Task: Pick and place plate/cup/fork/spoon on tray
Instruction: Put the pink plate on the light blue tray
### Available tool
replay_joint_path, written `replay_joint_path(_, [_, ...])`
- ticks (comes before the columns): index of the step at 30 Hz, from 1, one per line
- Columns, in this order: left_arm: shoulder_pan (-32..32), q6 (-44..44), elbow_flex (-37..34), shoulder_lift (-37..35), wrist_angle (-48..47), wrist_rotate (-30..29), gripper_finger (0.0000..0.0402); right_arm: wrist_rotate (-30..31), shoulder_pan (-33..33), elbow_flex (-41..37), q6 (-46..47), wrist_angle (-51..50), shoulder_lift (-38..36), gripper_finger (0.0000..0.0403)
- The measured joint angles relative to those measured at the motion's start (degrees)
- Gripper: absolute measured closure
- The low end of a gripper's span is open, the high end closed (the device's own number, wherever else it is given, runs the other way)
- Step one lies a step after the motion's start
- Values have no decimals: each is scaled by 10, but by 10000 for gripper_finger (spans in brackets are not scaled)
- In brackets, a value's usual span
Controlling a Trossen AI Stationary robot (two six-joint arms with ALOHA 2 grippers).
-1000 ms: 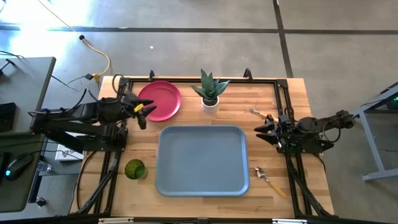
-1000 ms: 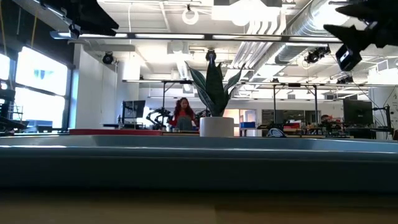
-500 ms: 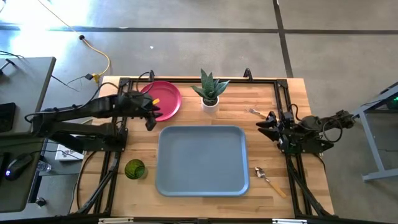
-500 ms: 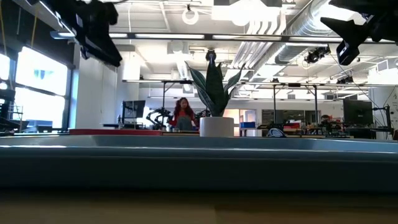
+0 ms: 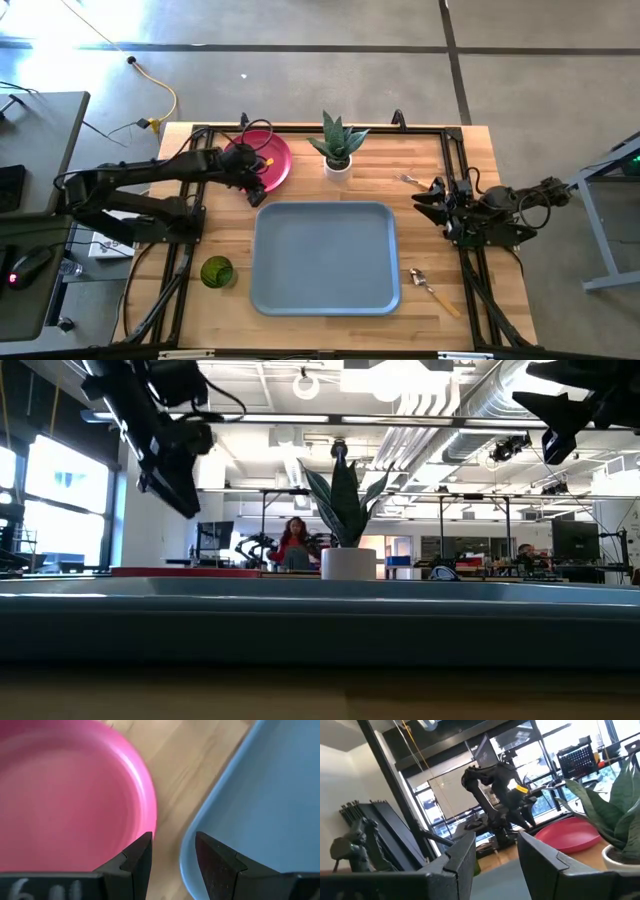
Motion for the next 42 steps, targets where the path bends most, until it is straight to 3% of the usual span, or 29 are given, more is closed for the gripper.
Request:
replay_joint_path(13, [34, -20, 0, 83, -2, 25, 263, 16, 0, 0, 5, -110, 0, 265])
replay_joint_path(42, [44, 106, 0, 197, 3, 18, 263, 44, 0, 0, 5, -113, 0, 265])
